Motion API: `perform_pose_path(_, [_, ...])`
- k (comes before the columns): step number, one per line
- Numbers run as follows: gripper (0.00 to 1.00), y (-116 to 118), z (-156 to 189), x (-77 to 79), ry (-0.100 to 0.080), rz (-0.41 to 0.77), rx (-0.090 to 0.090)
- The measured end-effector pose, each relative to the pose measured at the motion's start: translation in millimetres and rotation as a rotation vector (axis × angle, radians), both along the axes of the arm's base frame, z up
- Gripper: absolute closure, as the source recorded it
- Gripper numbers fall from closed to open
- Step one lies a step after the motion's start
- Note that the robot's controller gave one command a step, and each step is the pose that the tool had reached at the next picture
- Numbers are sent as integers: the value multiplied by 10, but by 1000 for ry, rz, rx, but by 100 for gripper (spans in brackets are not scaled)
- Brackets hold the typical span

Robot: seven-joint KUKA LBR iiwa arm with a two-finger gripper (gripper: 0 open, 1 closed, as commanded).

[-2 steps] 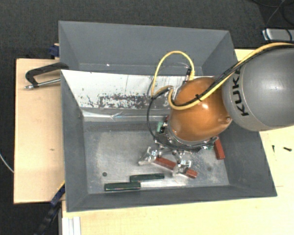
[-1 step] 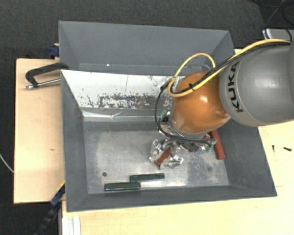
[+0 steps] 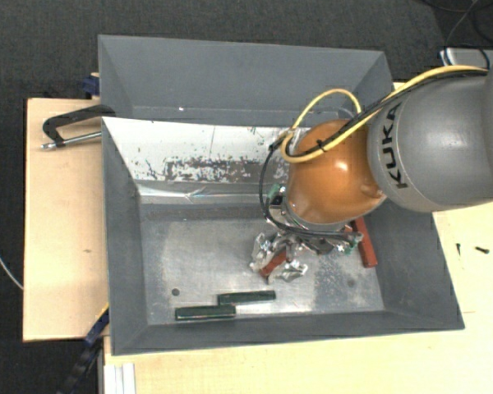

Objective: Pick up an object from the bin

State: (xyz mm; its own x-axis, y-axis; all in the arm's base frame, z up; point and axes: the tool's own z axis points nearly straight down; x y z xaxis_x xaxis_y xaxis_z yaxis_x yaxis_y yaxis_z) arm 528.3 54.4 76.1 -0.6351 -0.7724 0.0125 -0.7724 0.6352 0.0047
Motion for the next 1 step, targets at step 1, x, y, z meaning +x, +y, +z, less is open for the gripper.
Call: perform_pose_path(1, [100, -42, 1637, 104, -22, 21, 10])
